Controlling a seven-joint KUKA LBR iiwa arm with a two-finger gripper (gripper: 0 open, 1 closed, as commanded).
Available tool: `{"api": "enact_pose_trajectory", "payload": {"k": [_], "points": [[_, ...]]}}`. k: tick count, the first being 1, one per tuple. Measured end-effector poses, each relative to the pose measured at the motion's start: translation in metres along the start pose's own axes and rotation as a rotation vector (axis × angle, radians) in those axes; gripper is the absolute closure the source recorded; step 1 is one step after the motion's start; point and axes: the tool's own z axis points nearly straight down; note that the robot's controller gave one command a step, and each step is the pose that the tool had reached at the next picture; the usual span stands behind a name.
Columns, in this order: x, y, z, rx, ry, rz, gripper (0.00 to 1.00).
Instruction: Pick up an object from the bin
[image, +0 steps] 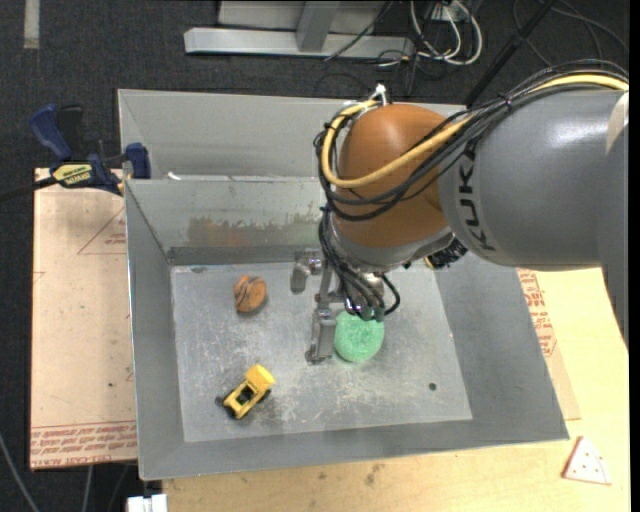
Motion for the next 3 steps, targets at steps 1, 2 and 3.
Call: {"api": "enact_pose_trajectory", "payload": {"k": [1,2,3], "points": [[-0.001,-0.001,-0.005,-0.001,-0.008,0.003,0.00],[0.003,0.012,0.040,-0.002,-0.015,0.038,0.00],[0.020,0.029,0.079,-0.001,-0.007,0.054,0.00]]}}
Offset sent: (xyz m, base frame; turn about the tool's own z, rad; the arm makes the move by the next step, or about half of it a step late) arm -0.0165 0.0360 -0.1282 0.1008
